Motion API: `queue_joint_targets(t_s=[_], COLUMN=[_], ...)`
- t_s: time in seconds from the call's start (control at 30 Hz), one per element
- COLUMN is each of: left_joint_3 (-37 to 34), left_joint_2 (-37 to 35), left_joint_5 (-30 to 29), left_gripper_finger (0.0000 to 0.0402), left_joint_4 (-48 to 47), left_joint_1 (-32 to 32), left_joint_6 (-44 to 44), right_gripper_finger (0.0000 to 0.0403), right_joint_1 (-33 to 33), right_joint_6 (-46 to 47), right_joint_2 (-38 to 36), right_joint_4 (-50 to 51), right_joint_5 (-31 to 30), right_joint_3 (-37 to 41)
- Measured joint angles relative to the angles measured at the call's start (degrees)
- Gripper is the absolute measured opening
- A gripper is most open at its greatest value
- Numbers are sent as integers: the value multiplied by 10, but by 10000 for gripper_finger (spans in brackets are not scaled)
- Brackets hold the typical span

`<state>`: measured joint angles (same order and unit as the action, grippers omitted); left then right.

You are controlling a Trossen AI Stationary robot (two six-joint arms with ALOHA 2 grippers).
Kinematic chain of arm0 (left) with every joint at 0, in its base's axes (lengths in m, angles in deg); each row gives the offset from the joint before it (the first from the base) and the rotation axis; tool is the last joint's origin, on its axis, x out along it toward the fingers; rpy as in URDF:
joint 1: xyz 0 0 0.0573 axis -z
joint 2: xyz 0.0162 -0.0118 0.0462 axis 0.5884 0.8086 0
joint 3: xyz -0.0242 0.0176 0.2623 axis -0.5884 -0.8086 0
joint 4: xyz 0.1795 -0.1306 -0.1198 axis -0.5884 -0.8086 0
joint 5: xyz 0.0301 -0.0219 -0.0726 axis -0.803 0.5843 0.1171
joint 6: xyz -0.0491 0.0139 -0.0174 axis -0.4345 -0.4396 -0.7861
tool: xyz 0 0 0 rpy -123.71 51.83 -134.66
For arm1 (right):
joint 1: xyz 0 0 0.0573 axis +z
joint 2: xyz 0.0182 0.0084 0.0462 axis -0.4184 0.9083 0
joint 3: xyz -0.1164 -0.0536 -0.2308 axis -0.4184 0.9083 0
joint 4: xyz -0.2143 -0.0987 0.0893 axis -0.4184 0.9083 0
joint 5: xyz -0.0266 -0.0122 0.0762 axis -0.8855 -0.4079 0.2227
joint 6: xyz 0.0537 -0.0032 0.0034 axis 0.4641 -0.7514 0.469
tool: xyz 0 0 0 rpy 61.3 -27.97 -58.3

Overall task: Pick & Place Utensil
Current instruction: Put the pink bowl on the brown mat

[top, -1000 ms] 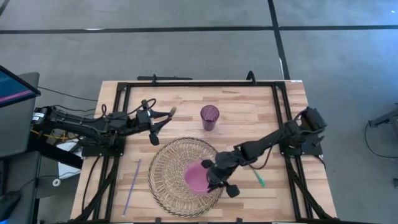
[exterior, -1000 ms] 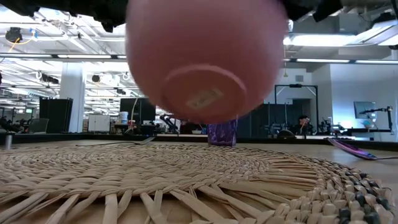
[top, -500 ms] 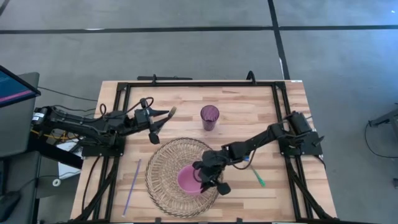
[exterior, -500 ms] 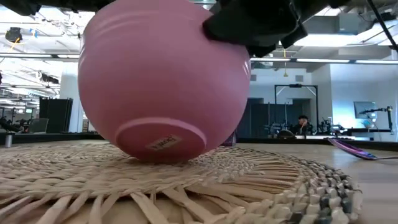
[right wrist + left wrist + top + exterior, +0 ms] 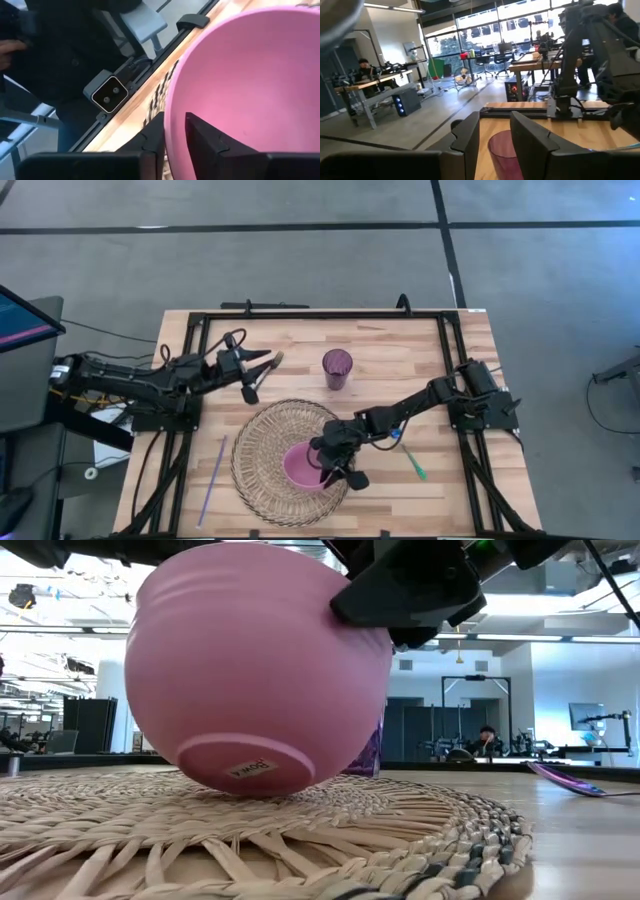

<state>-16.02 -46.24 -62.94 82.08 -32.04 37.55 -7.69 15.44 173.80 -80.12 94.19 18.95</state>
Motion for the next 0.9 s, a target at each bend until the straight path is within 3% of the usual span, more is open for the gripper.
queue_joint_targets(t_s=[0.5, 0.9], left_joint_3=[0, 0], left_joint_2=[0, 0], left_joint_5=[0, 0], left_gripper_finger=[111, 111], left_joint_4=[0, 0], left_joint_1=[-18, -18], left_joint_6=[-2, -2], right_gripper_finger=[101, 168], right_joint_1=[-3, -1], right_joint_6=[52, 78], right_joint_2=[0, -16], right_joint_4=[-1, -6], right_joint_5=[-14, -13], right_joint_3=[0, -7])
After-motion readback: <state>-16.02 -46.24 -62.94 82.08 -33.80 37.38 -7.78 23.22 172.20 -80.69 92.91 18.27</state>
